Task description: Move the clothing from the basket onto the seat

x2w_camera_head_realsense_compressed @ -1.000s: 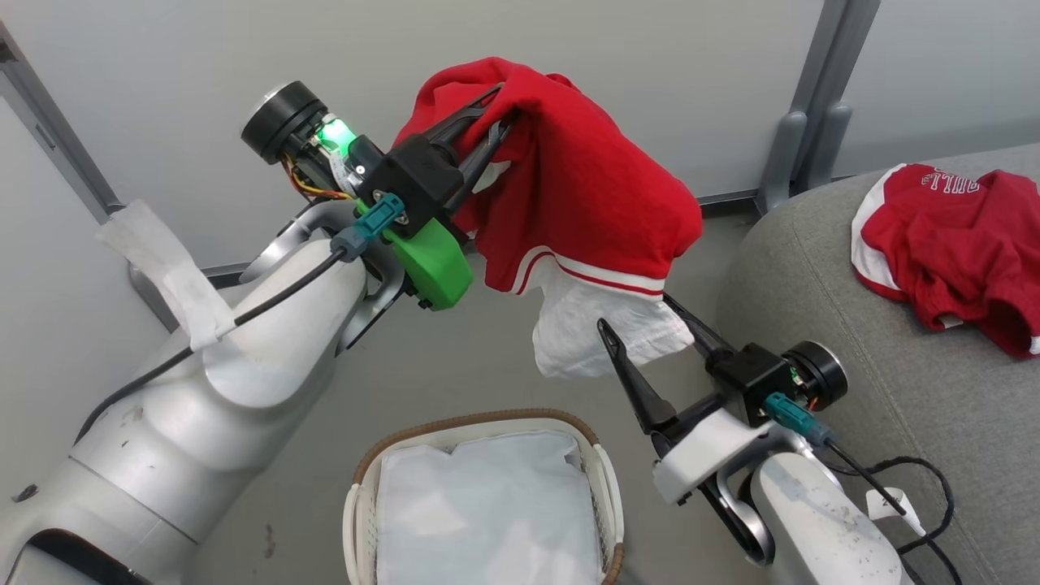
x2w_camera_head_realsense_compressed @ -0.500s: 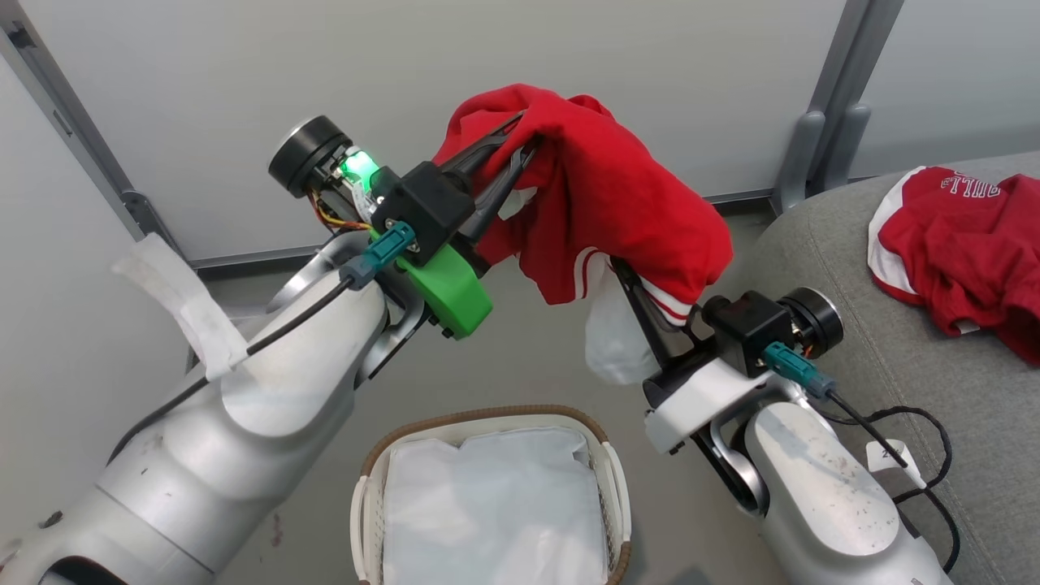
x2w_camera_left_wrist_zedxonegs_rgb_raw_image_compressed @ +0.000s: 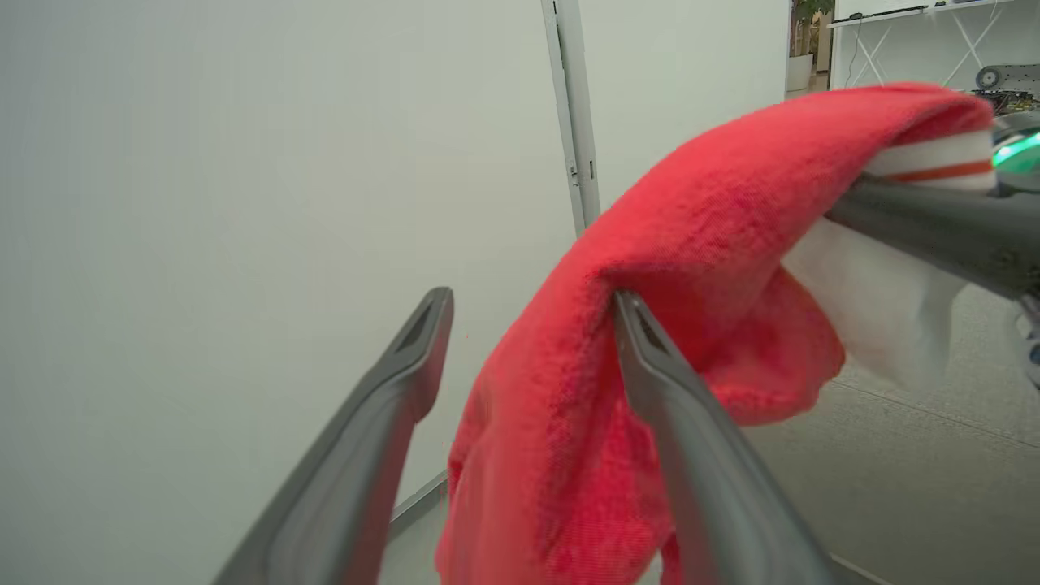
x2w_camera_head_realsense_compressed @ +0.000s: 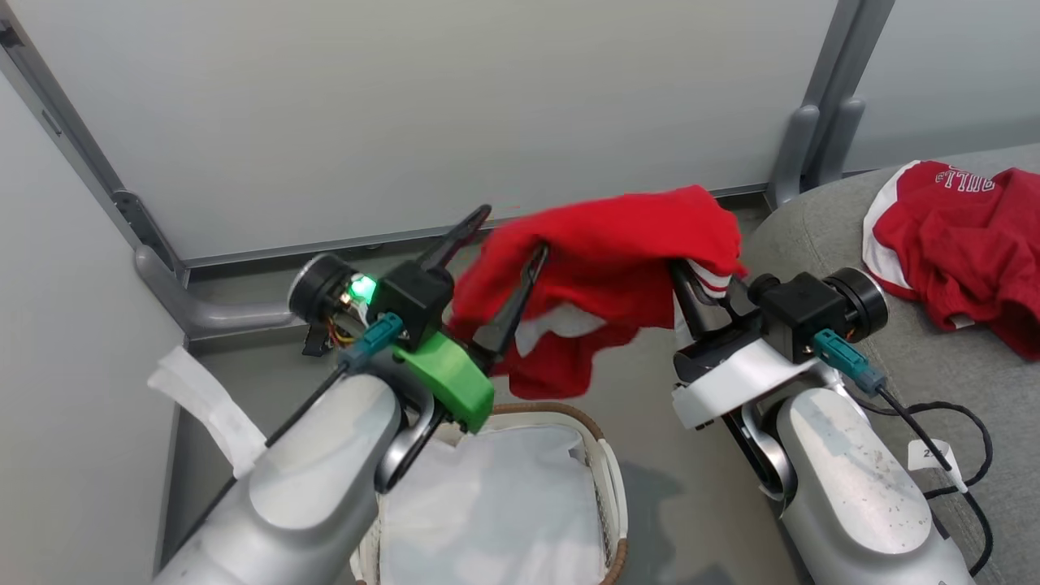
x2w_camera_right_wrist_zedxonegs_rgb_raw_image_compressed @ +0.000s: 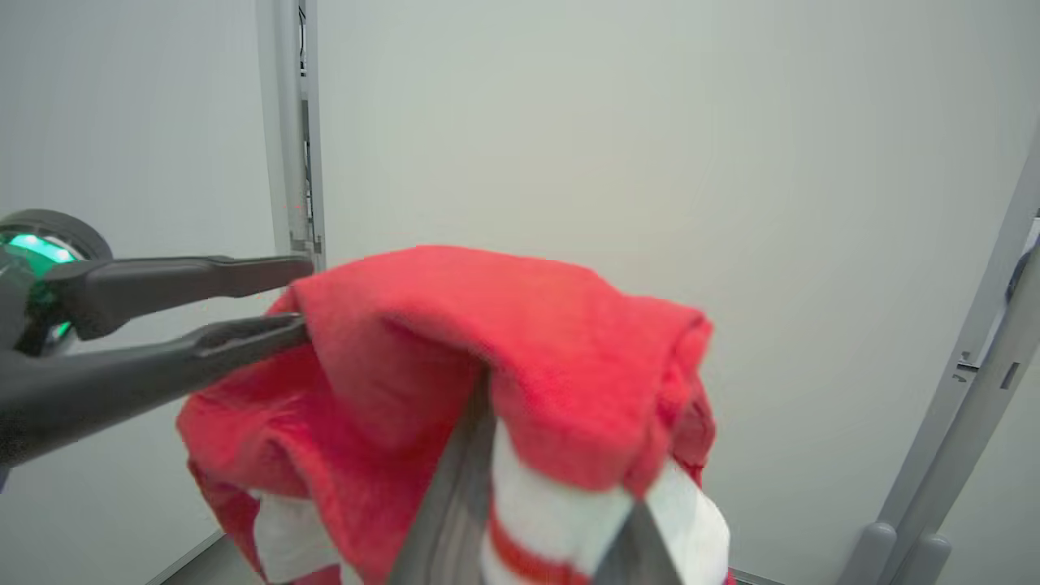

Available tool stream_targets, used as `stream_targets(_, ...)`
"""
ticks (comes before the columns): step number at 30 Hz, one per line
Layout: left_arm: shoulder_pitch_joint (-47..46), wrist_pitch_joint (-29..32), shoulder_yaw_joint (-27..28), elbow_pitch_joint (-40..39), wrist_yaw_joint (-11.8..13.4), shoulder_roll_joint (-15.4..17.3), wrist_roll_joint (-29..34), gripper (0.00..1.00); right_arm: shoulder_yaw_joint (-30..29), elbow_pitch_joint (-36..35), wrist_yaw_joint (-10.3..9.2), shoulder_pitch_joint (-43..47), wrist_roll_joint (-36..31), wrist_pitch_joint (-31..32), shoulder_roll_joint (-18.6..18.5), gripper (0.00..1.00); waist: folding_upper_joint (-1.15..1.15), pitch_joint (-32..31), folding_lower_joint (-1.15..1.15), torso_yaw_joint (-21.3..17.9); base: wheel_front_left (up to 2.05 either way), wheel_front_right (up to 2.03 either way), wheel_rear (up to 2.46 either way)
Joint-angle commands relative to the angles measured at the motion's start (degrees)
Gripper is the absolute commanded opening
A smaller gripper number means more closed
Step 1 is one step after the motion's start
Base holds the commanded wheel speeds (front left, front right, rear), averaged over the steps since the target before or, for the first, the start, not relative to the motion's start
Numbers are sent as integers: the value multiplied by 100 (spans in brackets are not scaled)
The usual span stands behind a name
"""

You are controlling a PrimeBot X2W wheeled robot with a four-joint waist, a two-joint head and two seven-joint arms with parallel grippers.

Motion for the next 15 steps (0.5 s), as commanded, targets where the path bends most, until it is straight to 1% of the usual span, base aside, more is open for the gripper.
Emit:
stream_targets(1, 236, -2, 61, 19, 6, -39, 12, 100, -59, -64, -8, 67, -72, -3, -18, 0, 0, 2, 0, -7, 0, 0, 0)
stream_targets(15, 1786, -2, 768, -44, -123, -525, 382, 100, -461, -307, -8, 369, -269, -3, -16, 0, 0, -30, 0, -57, 0, 0, 0)
